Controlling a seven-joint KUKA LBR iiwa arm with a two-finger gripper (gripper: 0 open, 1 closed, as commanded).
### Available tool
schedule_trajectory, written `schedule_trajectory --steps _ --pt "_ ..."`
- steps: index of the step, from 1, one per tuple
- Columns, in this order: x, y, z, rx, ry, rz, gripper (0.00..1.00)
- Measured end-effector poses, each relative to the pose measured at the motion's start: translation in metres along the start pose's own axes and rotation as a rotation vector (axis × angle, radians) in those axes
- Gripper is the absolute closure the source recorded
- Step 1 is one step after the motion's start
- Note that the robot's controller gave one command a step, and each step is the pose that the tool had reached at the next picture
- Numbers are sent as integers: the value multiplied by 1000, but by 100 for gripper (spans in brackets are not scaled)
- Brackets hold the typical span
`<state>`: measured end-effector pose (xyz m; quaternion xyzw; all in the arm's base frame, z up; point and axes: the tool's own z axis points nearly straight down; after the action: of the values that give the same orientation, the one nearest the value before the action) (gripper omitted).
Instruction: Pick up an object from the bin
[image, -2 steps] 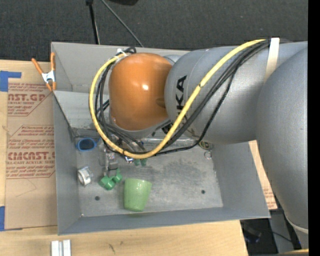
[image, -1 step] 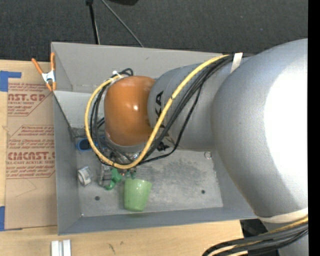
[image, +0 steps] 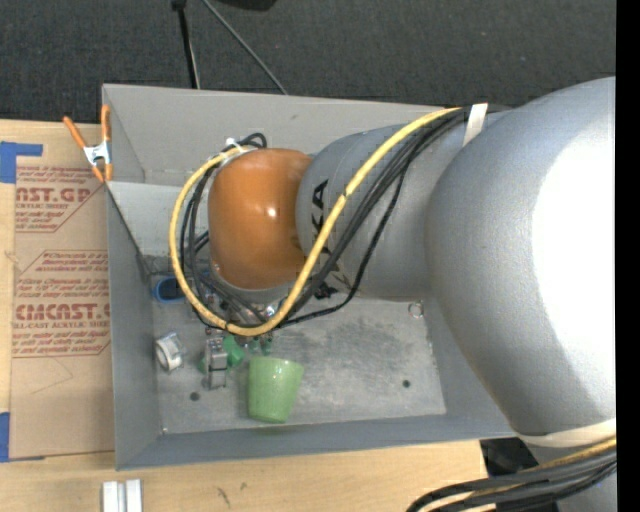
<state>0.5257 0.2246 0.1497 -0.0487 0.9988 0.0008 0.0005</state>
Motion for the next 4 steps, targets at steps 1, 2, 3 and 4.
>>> schedule_trajectory --steps 1,2,3,4 --pt "-25 -92 33 2 -5 -296 0" --pt "-10 -85 54 -1 -21 -304 0" --pt "-7 -77 59 -6 -30 -348 0" --pt "26 -63 80 -1 1 -132 0"
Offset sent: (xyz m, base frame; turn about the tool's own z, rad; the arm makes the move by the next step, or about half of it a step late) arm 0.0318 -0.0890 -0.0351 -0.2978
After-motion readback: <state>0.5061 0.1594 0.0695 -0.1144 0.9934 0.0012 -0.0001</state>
